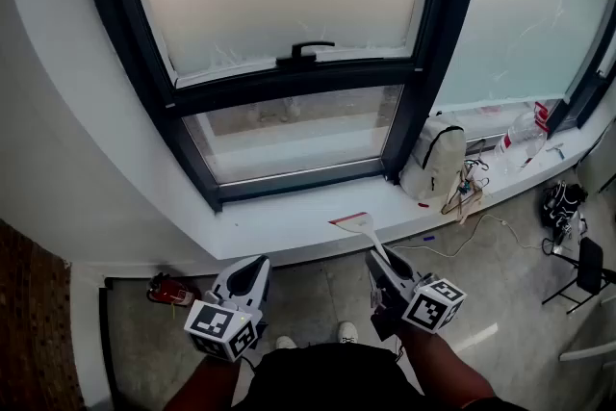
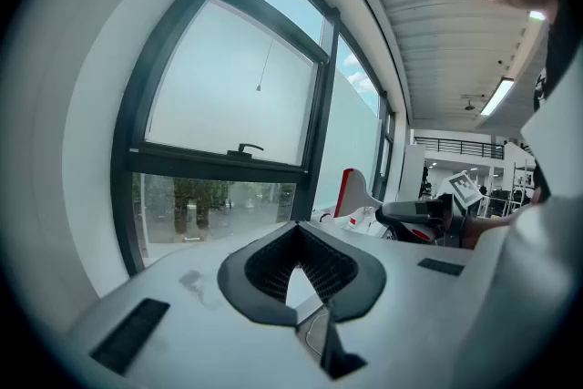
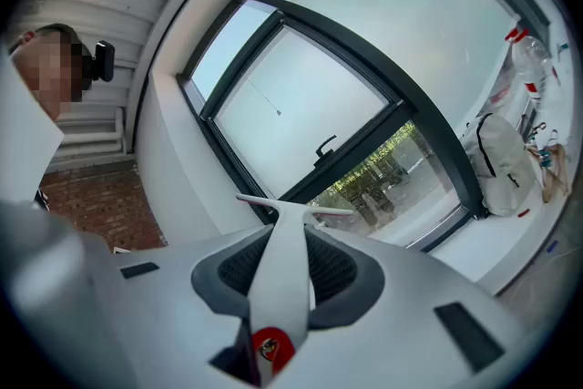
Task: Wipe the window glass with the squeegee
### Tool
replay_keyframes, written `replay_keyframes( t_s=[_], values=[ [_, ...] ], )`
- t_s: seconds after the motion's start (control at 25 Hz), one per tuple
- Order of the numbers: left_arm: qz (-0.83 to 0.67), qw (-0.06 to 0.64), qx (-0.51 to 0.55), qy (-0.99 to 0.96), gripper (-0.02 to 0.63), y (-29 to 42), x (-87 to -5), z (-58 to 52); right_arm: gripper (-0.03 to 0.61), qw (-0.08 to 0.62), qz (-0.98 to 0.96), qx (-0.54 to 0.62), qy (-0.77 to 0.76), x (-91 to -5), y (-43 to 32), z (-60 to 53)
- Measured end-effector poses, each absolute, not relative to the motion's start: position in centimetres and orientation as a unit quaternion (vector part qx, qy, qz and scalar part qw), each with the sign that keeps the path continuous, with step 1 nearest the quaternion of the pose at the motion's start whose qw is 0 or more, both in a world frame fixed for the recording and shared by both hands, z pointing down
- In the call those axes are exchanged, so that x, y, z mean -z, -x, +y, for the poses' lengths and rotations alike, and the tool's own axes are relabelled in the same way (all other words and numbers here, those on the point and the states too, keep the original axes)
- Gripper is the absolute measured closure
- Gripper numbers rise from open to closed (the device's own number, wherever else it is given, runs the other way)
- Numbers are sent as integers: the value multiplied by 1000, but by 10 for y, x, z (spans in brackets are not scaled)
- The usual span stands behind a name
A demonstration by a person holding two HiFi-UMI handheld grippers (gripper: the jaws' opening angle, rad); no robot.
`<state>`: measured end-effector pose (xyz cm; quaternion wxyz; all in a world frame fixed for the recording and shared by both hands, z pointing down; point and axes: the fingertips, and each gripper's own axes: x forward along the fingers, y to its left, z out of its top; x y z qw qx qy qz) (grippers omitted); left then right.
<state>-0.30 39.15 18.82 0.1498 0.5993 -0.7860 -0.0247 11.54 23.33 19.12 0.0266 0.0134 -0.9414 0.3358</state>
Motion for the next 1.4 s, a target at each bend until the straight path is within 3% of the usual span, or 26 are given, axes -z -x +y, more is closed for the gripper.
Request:
replay_keyframes(
  t_s=[0.72,1.4],
  values=[
    [-785,159,21,-598,614,-5,-194,378,491,50,-936,-347,24,-198,-114,234],
    [-771,188,-16,-609,614,-71,-217,298,491,72,-927,-367,11,-223,-155,149]
  ],
)
